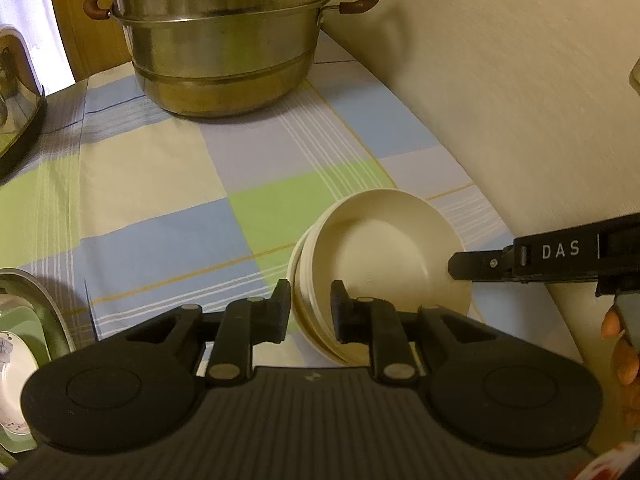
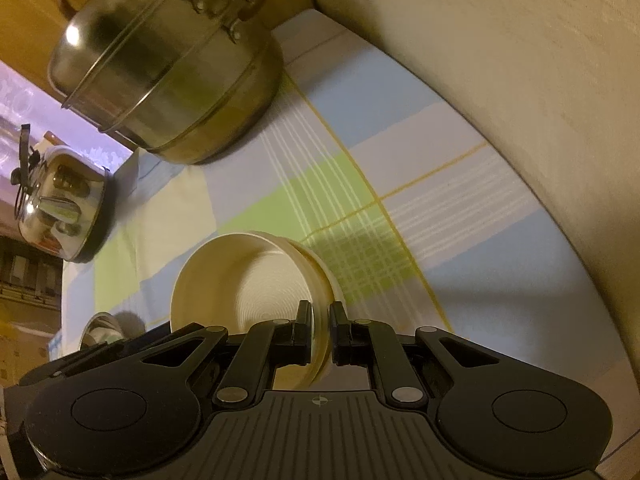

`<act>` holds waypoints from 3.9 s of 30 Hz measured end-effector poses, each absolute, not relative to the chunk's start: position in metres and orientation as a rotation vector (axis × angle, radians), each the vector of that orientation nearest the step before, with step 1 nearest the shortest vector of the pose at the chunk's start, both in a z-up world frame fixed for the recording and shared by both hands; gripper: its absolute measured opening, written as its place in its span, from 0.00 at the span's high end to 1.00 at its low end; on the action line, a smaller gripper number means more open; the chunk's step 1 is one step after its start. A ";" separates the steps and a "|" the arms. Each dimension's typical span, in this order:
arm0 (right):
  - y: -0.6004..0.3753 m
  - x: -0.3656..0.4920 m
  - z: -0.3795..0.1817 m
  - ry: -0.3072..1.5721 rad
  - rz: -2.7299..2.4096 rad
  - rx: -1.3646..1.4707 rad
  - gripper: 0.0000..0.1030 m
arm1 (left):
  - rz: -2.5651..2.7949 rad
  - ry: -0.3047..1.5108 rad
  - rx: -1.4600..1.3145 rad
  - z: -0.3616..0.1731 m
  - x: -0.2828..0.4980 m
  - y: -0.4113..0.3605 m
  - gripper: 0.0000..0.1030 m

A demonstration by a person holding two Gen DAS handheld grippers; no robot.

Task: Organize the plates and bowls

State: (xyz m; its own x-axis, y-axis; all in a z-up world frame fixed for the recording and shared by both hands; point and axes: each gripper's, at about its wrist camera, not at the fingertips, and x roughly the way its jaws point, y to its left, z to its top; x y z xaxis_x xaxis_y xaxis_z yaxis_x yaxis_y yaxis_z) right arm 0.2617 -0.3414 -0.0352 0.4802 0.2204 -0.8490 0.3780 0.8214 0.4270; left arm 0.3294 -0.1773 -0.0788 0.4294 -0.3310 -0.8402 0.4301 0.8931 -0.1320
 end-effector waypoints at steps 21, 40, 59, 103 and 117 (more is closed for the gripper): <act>-0.330 0.213 -0.005 0.923 -0.058 0.515 0.41 | -0.429 0.920 0.088 -0.041 0.284 -0.143 0.38; -0.283 0.116 -0.013 0.980 -0.013 0.439 0.38 | -0.372 1.023 0.054 -0.057 0.182 -0.063 0.36; -0.237 0.082 -0.046 1.159 0.055 0.355 0.38 | -0.409 1.140 0.065 -0.082 0.140 -0.053 0.36; -0.250 0.107 -0.049 1.066 -0.024 0.337 0.39 | -0.530 1.038 0.088 -0.094 0.170 -0.102 0.54; -0.245 0.127 -0.068 1.059 -0.017 0.311 0.67 | -0.502 1.080 0.075 -0.119 0.196 -0.116 0.71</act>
